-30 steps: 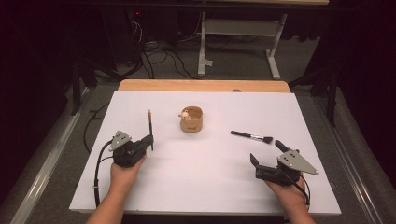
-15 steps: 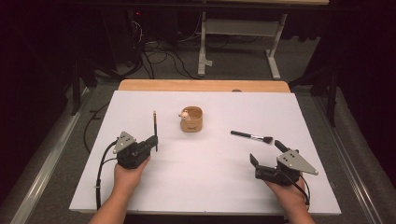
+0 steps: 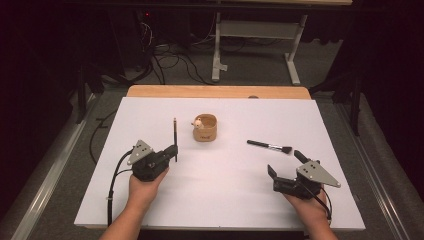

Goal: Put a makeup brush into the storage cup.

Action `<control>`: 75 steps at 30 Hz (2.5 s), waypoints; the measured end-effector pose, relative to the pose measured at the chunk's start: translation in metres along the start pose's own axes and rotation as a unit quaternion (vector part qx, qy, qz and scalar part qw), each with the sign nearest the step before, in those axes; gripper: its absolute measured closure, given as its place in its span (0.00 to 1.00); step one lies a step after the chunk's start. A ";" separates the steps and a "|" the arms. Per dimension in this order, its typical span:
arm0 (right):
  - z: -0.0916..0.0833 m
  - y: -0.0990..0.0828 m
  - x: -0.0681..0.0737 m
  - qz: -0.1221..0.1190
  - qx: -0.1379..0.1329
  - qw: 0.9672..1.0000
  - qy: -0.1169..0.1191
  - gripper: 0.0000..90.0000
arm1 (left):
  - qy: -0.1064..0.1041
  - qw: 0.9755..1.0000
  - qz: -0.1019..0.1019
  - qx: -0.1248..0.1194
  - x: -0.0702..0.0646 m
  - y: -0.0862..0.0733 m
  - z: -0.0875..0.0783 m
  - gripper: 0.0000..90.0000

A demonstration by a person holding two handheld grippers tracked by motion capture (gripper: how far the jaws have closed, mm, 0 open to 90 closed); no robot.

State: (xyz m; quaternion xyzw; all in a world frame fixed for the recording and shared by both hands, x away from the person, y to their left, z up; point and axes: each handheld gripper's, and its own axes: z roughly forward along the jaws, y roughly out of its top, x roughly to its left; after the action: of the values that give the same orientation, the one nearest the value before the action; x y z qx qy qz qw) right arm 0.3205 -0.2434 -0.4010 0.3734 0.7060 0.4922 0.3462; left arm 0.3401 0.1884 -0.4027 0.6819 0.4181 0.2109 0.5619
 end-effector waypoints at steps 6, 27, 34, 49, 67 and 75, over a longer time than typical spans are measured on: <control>0.000 0.000 0.000 0.000 0.004 1.000 -0.004 0.05 | -0.019 0.999 0.023 0.013 -0.016 0.004 0.012 0.94; 0.000 -0.001 0.001 0.000 0.002 1.000 -0.003 0.05 | -0.089 0.995 0.035 0.006 -0.054 0.004 0.036 0.94; 0.002 0.014 0.002 0.007 -0.008 1.000 0.002 0.05 | -0.089 0.995 0.034 0.003 -0.052 0.004 0.035 0.94; 0.035 0.055 0.025 -0.008 -0.013 0.999 0.048 0.09 | -0.092 0.995 0.026 0.000 -0.046 0.000 0.033 0.94; 0.049 0.053 0.041 -0.006 -0.023 0.997 0.076 0.12 | -0.108 0.994 0.029 0.004 -0.053 -0.009 0.037 0.94; 0.042 0.050 0.043 -0.002 -0.027 0.995 0.093 0.15 | -0.112 0.993 0.029 0.002 -0.059 -0.013 0.038 0.94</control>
State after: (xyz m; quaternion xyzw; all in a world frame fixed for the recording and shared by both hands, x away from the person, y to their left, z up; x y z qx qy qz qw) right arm 0.3454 -0.1755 -0.3700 0.3155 0.7222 0.5430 0.2899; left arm 0.3316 0.1184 -0.4149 0.7143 0.3333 0.1485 0.5972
